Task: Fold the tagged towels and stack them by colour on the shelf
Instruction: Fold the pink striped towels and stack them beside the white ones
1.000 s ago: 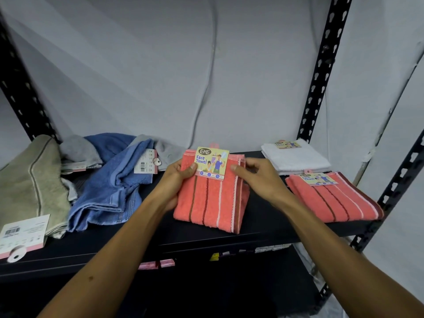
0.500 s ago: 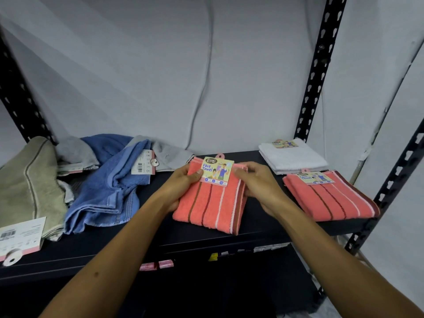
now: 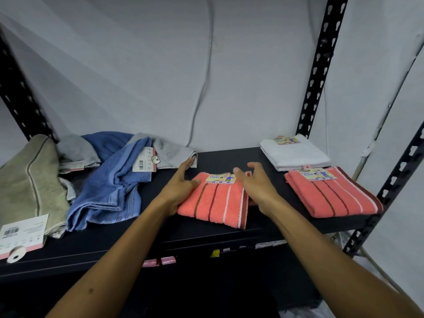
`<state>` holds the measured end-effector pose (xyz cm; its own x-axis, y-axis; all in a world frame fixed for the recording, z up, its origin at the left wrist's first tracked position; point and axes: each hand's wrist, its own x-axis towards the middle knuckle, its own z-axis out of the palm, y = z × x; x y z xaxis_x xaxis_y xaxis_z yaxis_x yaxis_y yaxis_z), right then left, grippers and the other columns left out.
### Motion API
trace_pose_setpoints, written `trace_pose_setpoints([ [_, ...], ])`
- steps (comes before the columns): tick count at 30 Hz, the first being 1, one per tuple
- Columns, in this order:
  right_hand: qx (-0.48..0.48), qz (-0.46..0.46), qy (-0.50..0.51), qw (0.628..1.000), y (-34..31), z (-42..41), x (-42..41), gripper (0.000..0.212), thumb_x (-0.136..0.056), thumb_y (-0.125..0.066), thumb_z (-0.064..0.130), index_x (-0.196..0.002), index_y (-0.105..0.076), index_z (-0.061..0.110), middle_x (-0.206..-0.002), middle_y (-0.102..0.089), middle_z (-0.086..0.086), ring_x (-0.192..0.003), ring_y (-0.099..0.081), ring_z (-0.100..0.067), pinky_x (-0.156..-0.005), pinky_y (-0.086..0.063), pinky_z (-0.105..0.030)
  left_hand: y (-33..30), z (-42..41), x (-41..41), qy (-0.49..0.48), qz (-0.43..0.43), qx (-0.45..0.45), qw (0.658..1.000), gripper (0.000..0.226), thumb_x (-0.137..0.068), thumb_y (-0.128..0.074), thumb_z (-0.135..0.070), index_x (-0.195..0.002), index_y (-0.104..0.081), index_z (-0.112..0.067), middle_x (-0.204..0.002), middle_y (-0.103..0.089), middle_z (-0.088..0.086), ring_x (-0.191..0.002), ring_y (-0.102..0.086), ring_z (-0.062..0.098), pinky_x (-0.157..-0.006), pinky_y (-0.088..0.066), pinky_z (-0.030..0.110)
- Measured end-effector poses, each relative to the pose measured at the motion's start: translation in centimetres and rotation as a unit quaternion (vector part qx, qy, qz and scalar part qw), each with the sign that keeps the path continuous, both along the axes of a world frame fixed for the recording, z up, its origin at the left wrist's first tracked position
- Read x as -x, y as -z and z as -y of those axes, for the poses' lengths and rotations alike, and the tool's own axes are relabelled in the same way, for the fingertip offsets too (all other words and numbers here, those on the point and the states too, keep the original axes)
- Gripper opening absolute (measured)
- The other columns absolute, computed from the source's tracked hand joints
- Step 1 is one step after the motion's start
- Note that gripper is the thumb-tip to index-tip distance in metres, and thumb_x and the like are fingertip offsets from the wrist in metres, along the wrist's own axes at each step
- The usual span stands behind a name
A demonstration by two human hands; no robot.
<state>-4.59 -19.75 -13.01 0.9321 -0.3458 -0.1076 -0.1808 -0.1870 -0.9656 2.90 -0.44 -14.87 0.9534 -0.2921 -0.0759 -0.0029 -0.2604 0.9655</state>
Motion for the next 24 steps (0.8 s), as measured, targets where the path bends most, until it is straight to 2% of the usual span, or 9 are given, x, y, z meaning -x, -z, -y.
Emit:
trace_pose_setpoints([
  [2,0.019,-0.036,-0.03,0.999,-0.2,0.1,0.6,0.069,-0.094,-0.063,0.033,-0.149,-0.024,0.022,-0.121,-0.059,-0.004,-0.078,-0.06,-0.005,-0.054,-0.043,-0.02,0.2,0.0,0.4,-0.022,-0.002,0.017,1.0,0.063,-0.099,-0.052,-0.011,-0.145,-0.031,-0.048,-0.119,-0.063,0.017,-0.083,-0.065,0.016,-0.065,-0.054,0.026],
  [5,0.03,-0.042,-0.027,0.998,-0.2,0.6,1.0,0.061,-0.094,-0.063,0.022,-0.145,-0.031,0.017,-0.118,-0.06,-0.004,-0.074,-0.056,-0.003,-0.05,-0.038,-0.015,0.3,0.1,0.9,-0.045,0.001,0.031,0.999,0.064,-0.1,-0.052,-0.01,-0.146,-0.029,-0.046,-0.107,-0.065,0.014,-0.077,-0.063,0.014,-0.056,-0.051,0.021],
  [9,-0.011,-0.029,-0.008,0.999,-0.1,0.6,1.2,0.054,-0.096,-0.058,0.02,-0.143,-0.032,0.021,-0.096,-0.066,-0.006,-0.071,-0.06,-0.012,-0.055,-0.047,-0.025,-0.1,-0.1,1.2,-0.034,0.001,0.016,0.999,0.067,-0.097,-0.056,-0.012,-0.144,-0.028,-0.05,-0.102,-0.069,0.016,-0.088,-0.067,0.023,-0.069,-0.054,0.028],
  [12,0.02,-0.035,-0.025,0.999,0.0,0.6,1.7,0.062,-0.094,-0.061,0.02,-0.146,-0.027,0.022,-0.087,-0.065,-0.004,-0.059,-0.054,-0.011,-0.044,-0.04,-0.021,-0.1,-0.1,1.5,-0.023,0.007,-0.001,1.0,0.069,-0.096,-0.058,-0.013,-0.145,-0.026,-0.05,-0.101,-0.071,0.018,-0.093,-0.069,0.027,-0.074,-0.055,0.031],
  [15,0.047,-0.051,-0.048,0.996,0.3,0.4,2.4,0.047,-0.094,-0.061,0.016,-0.136,-0.039,0.015,-0.096,-0.062,-0.002,-0.061,-0.05,-0.005,-0.036,-0.035,-0.011,-0.1,-0.3,1.8,-0.034,0.019,-0.019,0.999,0.069,-0.092,-0.063,-0.015,-0.143,-0.03,-0.047,-0.101,-0.069,0.027,-0.091,-0.069,0.029,-0.081,-0.057,0.042],
  [17,0.046,-0.051,-0.037,0.997,0.5,0.4,2.7,0.046,-0.095,-0.059,0.014,-0.137,-0.041,0.015,-0.102,-0.061,-0.004,-0.063,-0.049,-0.003,-0.035,-0.034,-0.008,-0.2,-0.8,2.0,-0.055,0.03,-0.031,0.998,0.062,-0.09,-0.066,-0.019,-0.139,-0.036,-0.043,-0.101,-0.069,0.027,-0.092,-0.069,0.03,-0.089,-0.055,0.047],
  [20,0.031,-0.037,-0.03,0.998,0.6,0.6,3.0,0.067,-0.094,-0.062,0.022,-0.151,-0.026,0.019,-0.114,-0.062,-0.007,-0.07,-0.054,-0.004,-0.047,-0.04,-0.012,-0.4,-2.1,2.9,-0.071,0.05,-0.053,0.995,0.056,-0.089,-0.069,-0.024,-0.135,-0.041,-0.038,-0.093,-0.071,0.015,-0.089,-0.068,0.024,-0.088,-0.055,0.041],
  [22,0.016,-0.029,-0.05,0.998,0.8,0.4,3.2,0.084,-0.09,-0.07,0.026,-0.154,-0.017,0.024,-0.126,-0.062,-0.007,-0.086,-0.062,-0.007,-0.066,-0.045,-0.019,-0.2,-2.3,3.7,-0.053,0.046,-0.049,0.996,0.055,-0.088,-0.071,-0.021,-0.132,-0.042,-0.037,-0.083,-0.068,0.011,-0.078,-0.066,0.021,-0.077,-0.053,0.036],
  [24,-0.023,-0.011,-0.063,0.998,0.9,0.1,3.3,0.092,-0.086,-0.074,0.017,-0.155,-0.014,0.027,-0.121,-0.066,-0.008,-0.094,-0.068,-0.012,-0.072,-0.049,-0.022,0.3,-2.0,4.2,-0.041,0.038,-0.017,0.998,0.057,-0.087,-0.072,-0.015,-0.134,-0.044,-0.034,-0.074,-0.064,0.006,-0.068,-0.064,0.015,-0.066,-0.05,0.032],
])
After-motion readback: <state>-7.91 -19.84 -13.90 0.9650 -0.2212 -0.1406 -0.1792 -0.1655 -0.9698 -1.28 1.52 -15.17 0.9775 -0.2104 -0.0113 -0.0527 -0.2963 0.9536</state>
